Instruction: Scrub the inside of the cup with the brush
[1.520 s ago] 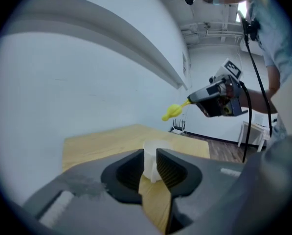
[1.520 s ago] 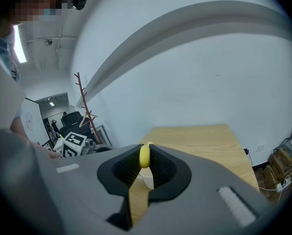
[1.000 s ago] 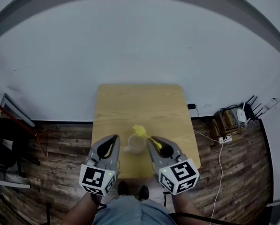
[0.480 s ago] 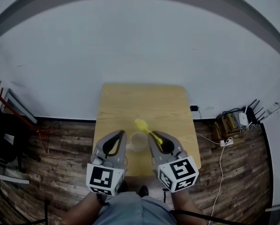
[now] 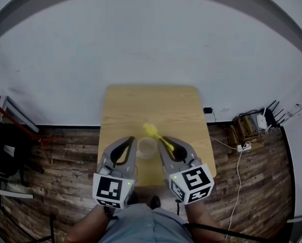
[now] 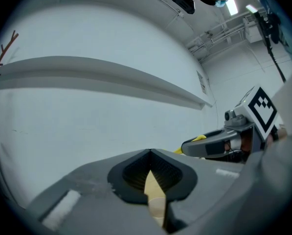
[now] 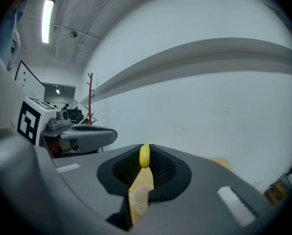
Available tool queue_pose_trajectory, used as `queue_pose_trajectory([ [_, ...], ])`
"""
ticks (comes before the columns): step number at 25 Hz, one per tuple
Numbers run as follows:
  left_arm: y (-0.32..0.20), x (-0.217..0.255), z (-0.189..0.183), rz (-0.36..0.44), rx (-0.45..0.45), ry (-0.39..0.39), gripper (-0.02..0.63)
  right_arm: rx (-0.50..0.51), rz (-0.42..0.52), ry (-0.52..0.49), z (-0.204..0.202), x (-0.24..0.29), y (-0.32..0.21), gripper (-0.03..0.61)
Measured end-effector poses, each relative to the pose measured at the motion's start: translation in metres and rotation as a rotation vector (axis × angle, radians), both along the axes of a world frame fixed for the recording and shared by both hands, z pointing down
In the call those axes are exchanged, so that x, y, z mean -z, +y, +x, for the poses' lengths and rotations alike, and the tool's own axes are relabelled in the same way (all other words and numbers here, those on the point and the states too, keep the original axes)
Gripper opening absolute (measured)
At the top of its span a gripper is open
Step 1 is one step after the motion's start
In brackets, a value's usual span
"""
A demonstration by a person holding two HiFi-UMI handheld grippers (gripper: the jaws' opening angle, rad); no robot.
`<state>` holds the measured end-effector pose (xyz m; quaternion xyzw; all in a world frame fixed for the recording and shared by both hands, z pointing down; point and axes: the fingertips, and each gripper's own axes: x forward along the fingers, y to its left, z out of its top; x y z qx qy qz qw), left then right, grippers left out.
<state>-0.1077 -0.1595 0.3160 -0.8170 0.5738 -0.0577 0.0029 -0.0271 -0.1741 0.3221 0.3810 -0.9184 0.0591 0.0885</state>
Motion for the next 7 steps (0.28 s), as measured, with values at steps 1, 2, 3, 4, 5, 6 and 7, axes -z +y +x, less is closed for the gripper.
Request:
queue_pose_trajectory([
  [1,-0.0003,-0.0004,0.0001,0.000,-0.001,-0.001,0.021,0.000,0.000,0.001,0.0000,-0.0008,0.0000,0.040],
  [2,-0.0006,-0.0009,-0.0001,-0.001,0.000,-0.001,0.021,0.000,0.000,0.001,-0.0003,-0.0014,-0.0002,0.040],
  [3,-0.0010,-0.0013,-0.0004,-0.001,0.000,0.000,0.021,0.000,0.000,0.002,-0.0007,-0.0020,-0.0005,0.040],
  [4,-0.0016,-0.0017,-0.0007,-0.002,0.001,0.001,0.021,0.000,0.000,0.003,-0.0010,-0.0024,-0.0009,0.040],
  [5,-0.0021,-0.0022,-0.0009,-0.002,0.001,0.001,0.021,0.000,0.000,0.004,-0.0011,-0.0027,-0.0014,0.040],
  [6,-0.0027,-0.0026,-0.0010,-0.004,0.002,0.002,0.021,0.000,0.000,0.005,-0.0011,-0.0029,-0.0019,0.040],
  [7,-0.0033,-0.0031,-0.0011,-0.005,0.002,0.002,0.021,0.000,-0.001,0.006,-0.0010,-0.0030,-0.0024,0.040],
])
